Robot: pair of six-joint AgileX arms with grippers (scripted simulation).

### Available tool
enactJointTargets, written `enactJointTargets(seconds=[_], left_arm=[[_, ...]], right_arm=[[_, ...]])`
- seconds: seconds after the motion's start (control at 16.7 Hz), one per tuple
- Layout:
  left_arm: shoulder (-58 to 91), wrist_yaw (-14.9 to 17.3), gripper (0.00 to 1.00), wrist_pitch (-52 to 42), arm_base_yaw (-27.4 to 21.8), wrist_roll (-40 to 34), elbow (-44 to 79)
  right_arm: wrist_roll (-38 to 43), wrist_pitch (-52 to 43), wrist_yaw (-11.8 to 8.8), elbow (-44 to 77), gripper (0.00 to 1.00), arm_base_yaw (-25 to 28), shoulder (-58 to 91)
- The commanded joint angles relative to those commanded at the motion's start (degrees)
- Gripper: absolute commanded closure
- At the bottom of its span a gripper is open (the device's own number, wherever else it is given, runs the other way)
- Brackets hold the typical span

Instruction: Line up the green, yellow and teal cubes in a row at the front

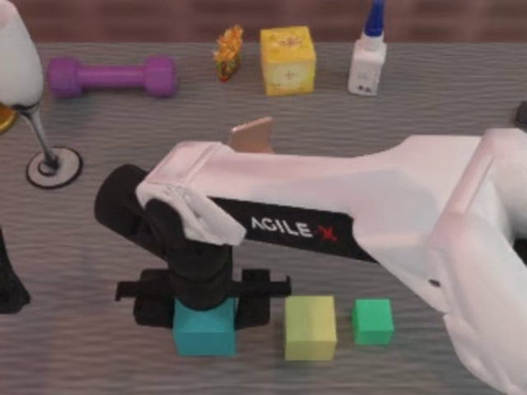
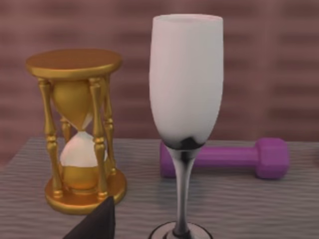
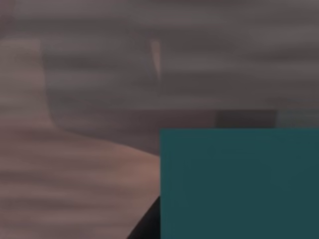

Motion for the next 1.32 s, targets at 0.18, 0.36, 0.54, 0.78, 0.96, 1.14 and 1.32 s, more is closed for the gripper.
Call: enactJointTargets(seconds=[0.18,0.36,0.54,0.78,0.96,1.14,1.32], left_arm=[[0.0,0.0,0.00,0.0,0.0,0.0,0.0],[0.0,0.0,0.00,0.0,0.0,0.0,0.0],[0.0,0.0,0.00,0.0,0.0,0.0,0.0],[0.0,0.0,0.00,0.0,0.0,0.0,0.0],[0.0,0.0,0.00,0.0,0.0,0.0,0.0],[0.0,0.0,0.00,0.0,0.0,0.0,0.0],[0.0,0.0,0.00,0.0,0.0,0.0,0.0]], right_arm=[[0.0,0.0,0.0,0.0,0.92,0.0,0.0],[0.0,0.0,0.0,0.0,0.70,0.0,0.0],[0.0,0.0,0.0,0.0,0.47,0.0,0.0],[0.0,0.0,0.0,0.0,0.17,0.0,0.0],[0.0,0.0,0.0,0.0,0.00,0.0,0.0],[0.0,0.0,0.0,0.0,0.00,0.0,0.0],[0.0,0.0,0.0,0.0,0.00,0.0,0.0]])
